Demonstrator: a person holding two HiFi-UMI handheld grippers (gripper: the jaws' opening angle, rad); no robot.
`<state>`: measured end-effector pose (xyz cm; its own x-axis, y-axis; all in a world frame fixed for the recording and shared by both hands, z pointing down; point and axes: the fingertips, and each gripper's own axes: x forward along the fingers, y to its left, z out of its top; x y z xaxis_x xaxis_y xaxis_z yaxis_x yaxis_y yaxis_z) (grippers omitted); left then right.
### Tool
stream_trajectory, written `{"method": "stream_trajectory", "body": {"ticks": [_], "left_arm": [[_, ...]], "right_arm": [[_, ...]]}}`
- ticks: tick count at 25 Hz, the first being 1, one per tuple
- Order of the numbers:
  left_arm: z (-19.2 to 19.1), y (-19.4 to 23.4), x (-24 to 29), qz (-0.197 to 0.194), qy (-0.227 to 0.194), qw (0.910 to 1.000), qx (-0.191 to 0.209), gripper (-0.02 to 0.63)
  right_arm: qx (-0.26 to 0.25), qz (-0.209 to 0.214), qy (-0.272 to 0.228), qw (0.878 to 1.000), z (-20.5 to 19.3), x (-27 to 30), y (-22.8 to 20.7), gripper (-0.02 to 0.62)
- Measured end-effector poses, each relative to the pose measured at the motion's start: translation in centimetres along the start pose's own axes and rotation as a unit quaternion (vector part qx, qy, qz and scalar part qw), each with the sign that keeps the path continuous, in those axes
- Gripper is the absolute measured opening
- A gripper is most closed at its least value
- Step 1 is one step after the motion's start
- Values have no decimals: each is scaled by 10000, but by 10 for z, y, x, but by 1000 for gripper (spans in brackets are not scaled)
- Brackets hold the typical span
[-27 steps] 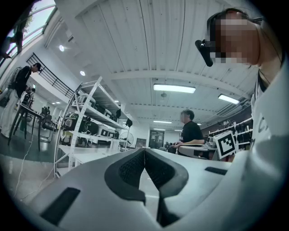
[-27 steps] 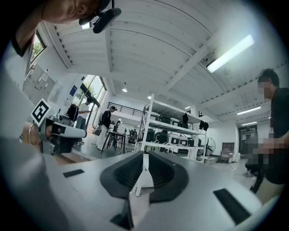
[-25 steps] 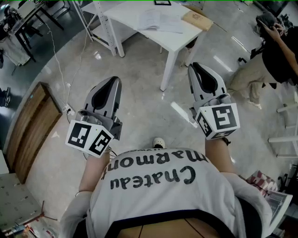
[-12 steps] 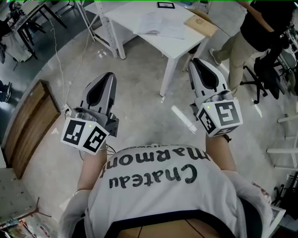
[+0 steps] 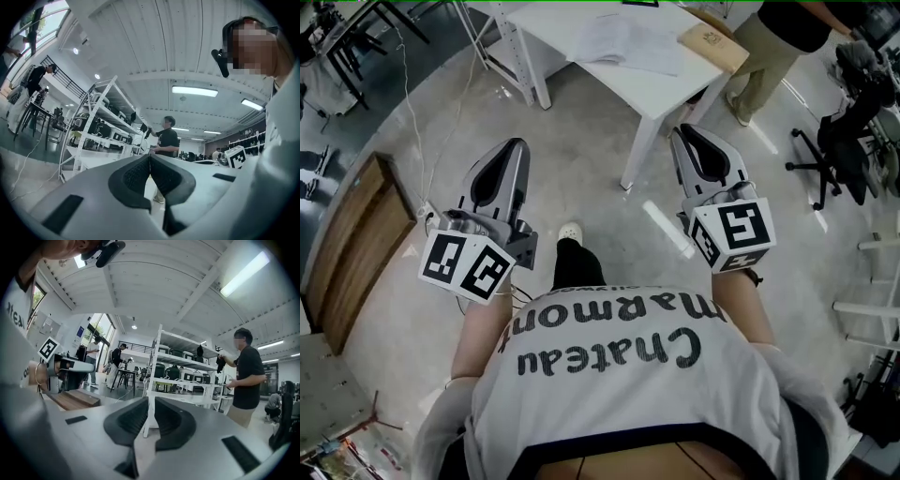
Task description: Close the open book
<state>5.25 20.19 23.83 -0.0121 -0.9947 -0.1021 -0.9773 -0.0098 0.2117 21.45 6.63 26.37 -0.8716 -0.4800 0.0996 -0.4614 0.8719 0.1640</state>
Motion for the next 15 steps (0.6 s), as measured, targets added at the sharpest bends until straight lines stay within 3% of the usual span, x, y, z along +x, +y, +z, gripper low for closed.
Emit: {"method": "stream_trajectory", "body": {"ticks": [7,15], "left_arm": [[0,43,55,-288,111,9995,10,25],[38,120,121,-500,59,9984,273,25]], "right_arm": [[-95,-186,275,9994,-10,57,-19,57],[-36,-378,142,9992,20,155,-37,57]]}}
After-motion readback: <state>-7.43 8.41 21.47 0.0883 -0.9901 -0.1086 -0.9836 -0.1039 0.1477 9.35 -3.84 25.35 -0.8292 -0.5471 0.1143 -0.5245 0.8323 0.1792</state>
